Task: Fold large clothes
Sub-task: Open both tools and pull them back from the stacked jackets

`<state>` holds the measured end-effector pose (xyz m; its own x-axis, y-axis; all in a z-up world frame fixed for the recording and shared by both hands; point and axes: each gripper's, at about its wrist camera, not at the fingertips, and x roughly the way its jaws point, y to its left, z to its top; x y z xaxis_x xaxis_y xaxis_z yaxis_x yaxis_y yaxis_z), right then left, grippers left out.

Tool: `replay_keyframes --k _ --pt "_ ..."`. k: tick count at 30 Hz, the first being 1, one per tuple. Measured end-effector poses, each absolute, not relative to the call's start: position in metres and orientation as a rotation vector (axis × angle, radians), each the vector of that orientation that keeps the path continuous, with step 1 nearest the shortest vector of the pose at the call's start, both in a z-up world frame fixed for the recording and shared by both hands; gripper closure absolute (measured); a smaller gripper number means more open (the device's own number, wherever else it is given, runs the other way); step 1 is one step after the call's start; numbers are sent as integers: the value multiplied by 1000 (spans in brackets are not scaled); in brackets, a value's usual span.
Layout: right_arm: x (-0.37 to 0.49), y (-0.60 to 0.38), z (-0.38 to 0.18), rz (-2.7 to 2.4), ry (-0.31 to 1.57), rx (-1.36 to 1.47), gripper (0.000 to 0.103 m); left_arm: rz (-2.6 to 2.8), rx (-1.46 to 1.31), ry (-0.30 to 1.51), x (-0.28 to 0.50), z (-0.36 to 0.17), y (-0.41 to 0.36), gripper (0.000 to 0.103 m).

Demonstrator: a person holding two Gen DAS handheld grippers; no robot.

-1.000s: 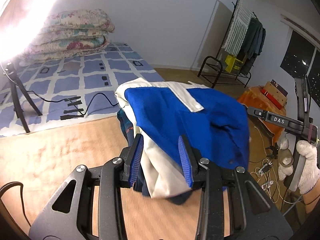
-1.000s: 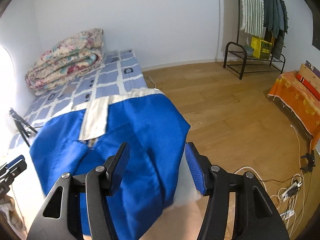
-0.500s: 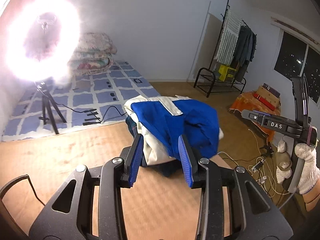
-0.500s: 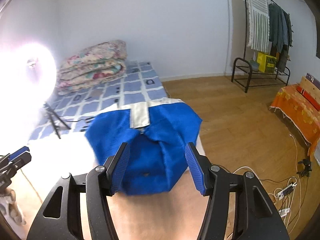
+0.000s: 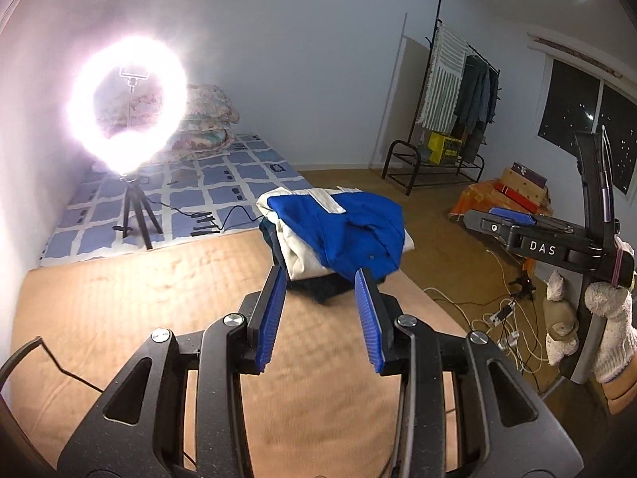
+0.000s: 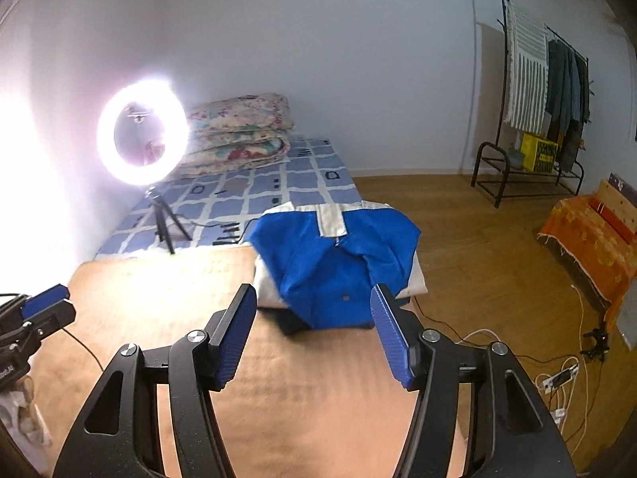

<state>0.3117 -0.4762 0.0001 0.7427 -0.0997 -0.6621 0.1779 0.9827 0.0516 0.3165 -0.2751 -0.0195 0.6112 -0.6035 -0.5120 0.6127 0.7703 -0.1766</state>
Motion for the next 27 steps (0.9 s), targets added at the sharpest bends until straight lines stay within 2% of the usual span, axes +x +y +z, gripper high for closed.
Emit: replay_keyframes --k 15,16,17,19,24,27 --pt "218 -439 3 -137 678 197 39 -689 43 542 214 -18 -238 65" --pt "212 -437 3 -142 674 190 39 -687 48 539 208 -19 -236 63" --pt "208 -435 2 -147 671 181 39 -687 48 537 205 -19 -235 54" --pt "201 -430 -1 -151 669 174 39 -684 47 528 196 -22 -231 44" --pt "184 -425 -5 -141 658 210 38 -677 60 526 183 -28 -224 39" --pt "175 -421 -8 -159 641 204 32 -672 63 524 180 -31 -220 32"
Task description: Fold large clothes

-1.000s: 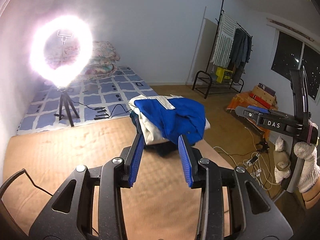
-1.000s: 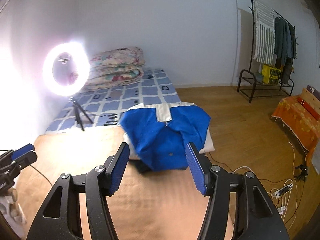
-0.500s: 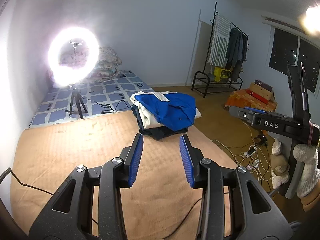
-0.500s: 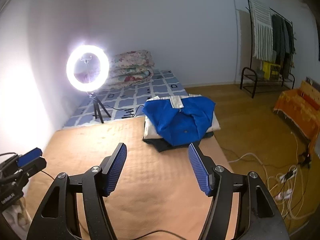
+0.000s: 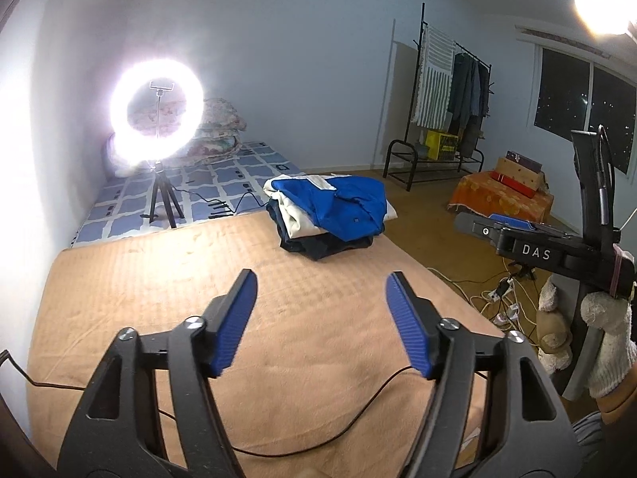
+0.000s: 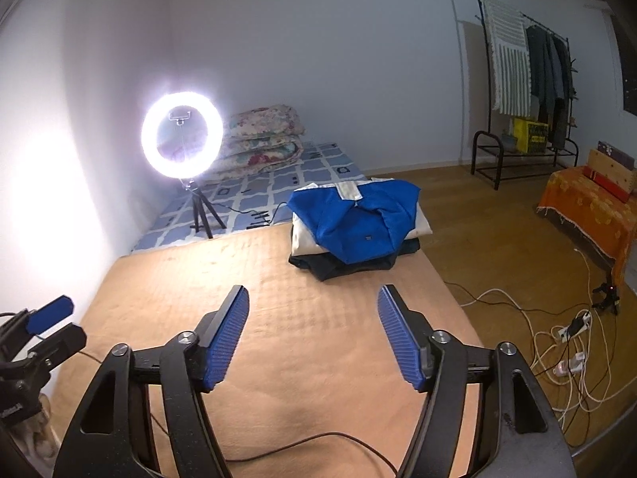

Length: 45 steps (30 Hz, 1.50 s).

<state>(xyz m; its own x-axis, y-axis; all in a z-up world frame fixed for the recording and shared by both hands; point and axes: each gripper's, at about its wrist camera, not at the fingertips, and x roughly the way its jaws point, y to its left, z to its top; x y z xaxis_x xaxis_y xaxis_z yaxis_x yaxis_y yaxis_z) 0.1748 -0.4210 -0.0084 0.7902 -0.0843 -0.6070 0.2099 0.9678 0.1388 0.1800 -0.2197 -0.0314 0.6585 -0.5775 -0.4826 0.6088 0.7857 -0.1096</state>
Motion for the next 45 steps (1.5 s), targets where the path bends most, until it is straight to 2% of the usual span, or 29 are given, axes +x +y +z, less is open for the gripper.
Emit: replay_keyframes --k 4,9,13,18,20,45 --pt "173 -416 -16 -160 640 203 30 -655 76 519 176 -38 -213 21" --pt "169 -407 -24 -175 654 172 29 -645 91 530 171 -47 -209 19" --pt "164 -402 -26 -186 643 158 23 -635 100 529 167 -52 -208 11" --pt "159 -393 -27 -211 628 127 23 -625 116 534 164 -55 -209 8" --pt "158 -391 -28 -210 630 124 22 -617 120 538 163 -54 -210 0" --pt "155 -392 -36 -245 633 122 21 -556 137 534 154 -61 -206 0"
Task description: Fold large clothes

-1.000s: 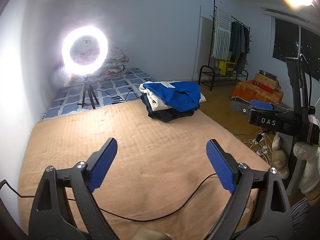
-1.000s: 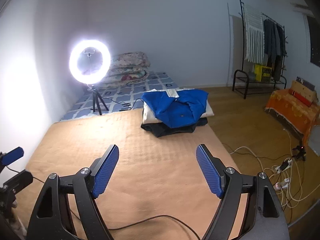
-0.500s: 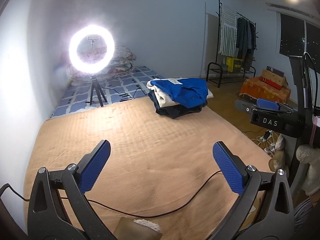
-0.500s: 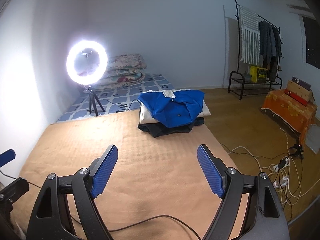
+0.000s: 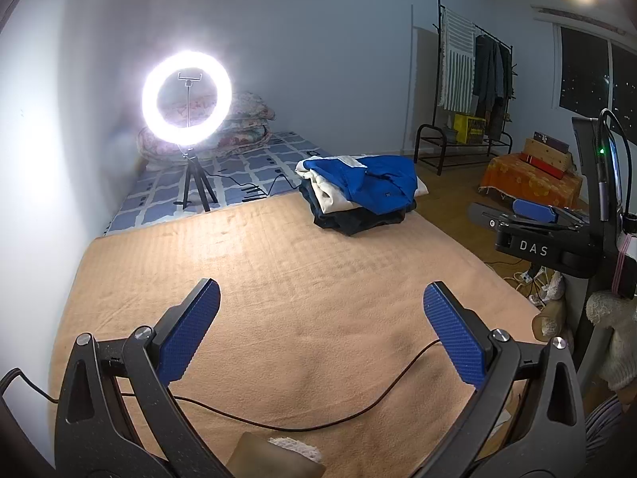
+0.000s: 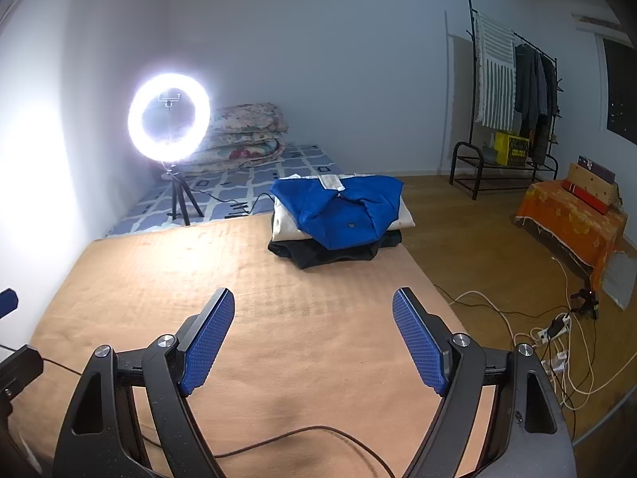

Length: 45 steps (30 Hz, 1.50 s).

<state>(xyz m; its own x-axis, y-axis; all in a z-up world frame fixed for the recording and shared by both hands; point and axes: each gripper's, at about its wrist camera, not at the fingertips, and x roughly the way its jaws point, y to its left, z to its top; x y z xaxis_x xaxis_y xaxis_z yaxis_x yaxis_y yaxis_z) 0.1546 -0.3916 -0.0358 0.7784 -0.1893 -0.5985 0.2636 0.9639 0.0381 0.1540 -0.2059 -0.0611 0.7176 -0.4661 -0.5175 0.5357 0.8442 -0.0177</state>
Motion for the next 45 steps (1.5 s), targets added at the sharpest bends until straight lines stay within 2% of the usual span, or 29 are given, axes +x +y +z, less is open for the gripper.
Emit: replay_keyframes --k 45 --pt "154 -394 -38 -257 640 135 21 -553 142 532 152 -61 -207 0"
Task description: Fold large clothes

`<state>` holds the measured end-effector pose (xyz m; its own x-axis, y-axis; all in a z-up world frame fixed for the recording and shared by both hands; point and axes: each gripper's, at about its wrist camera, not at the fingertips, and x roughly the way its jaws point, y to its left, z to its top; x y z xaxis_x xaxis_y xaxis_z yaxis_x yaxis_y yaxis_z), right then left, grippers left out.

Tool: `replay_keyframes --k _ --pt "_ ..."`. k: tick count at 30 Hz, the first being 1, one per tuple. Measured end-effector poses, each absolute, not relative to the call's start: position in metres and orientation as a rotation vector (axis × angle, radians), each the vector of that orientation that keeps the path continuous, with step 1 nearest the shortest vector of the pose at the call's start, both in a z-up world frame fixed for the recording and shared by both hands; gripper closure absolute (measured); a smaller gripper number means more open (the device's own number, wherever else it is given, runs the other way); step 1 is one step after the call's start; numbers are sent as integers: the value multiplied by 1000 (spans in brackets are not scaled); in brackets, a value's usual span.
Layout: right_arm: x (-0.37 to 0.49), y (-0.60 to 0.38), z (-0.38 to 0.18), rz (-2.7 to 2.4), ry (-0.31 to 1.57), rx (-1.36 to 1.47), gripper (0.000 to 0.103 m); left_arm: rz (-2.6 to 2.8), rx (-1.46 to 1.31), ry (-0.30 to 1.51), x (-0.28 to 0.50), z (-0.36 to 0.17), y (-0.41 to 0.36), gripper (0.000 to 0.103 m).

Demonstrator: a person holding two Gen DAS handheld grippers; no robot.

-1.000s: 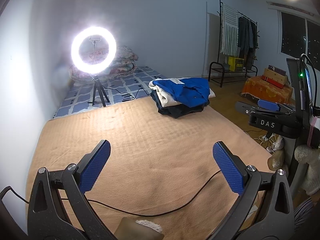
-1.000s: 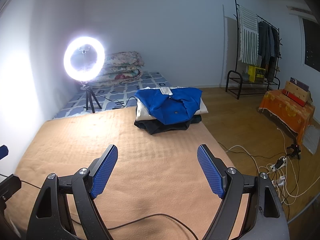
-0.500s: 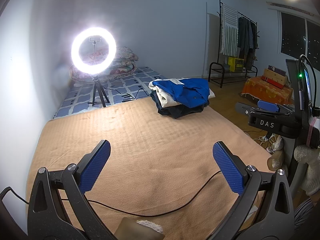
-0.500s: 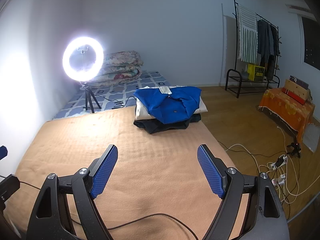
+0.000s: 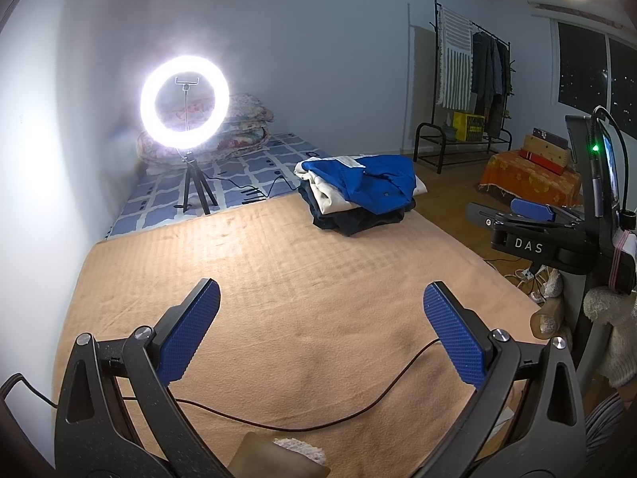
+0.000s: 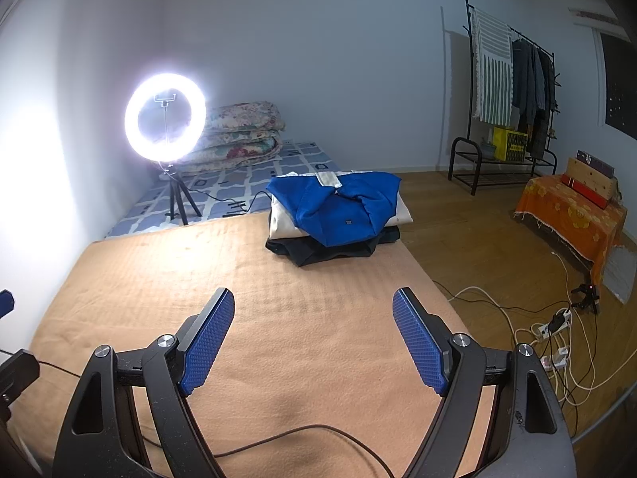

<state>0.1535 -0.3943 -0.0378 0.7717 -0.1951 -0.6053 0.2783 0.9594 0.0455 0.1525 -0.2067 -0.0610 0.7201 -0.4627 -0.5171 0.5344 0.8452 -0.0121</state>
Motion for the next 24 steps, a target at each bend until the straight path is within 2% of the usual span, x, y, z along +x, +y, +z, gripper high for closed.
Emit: replay_keyframes --k 24 --pt "155 -398 -40 -263 644 141 21 -522 195 450 144 -55 -206 0"
